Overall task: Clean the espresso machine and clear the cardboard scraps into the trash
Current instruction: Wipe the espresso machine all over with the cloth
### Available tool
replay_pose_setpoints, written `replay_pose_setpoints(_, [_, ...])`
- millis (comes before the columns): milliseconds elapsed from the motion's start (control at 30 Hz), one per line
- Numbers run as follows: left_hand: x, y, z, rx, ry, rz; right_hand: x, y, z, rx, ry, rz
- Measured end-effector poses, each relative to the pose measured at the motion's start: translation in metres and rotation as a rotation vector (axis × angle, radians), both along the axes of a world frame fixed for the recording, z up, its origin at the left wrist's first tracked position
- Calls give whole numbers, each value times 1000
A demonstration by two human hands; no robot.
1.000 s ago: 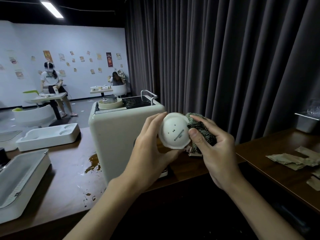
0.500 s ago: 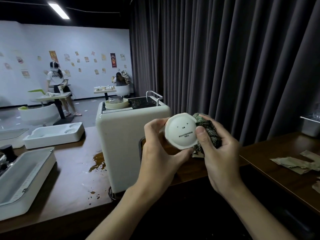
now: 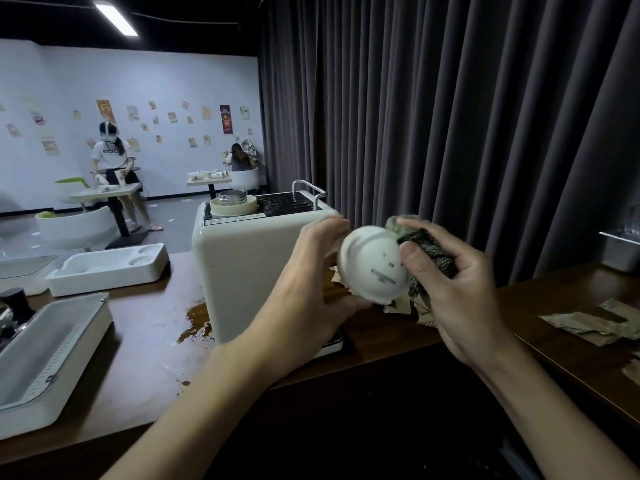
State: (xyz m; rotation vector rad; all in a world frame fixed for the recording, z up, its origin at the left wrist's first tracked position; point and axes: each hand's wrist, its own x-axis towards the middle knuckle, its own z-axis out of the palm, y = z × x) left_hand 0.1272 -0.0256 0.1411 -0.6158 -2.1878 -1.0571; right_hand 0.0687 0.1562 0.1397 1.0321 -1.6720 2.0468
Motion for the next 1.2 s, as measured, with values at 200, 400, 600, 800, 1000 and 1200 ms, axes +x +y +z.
replay_pose_setpoints(200, [-4, 27, -24, 185, 77, 130, 7, -22, -19, -259, -118, -130])
replay_pose_setpoints(400, [-4, 25, -16, 229, 149, 226, 11, -23, -17, -141, -107, -96])
replay_pose_setpoints(600, [-2, -2, 3, -255, 108, 81, 7, 2, 2, 179, 34, -44])
replay_pose_setpoints(800, [-4, 4, -7, -3, 192, 33, 12, -12, 0, -172, -238, 95])
replay_pose_setpoints(1000, [0, 18, -18, 213, 172, 136, 17, -28, -12, -246, -331, 131])
replay_pose_setpoints(1200, [7, -4, 5, -76, 68, 14, 8, -7, 3, 24, -217, 181])
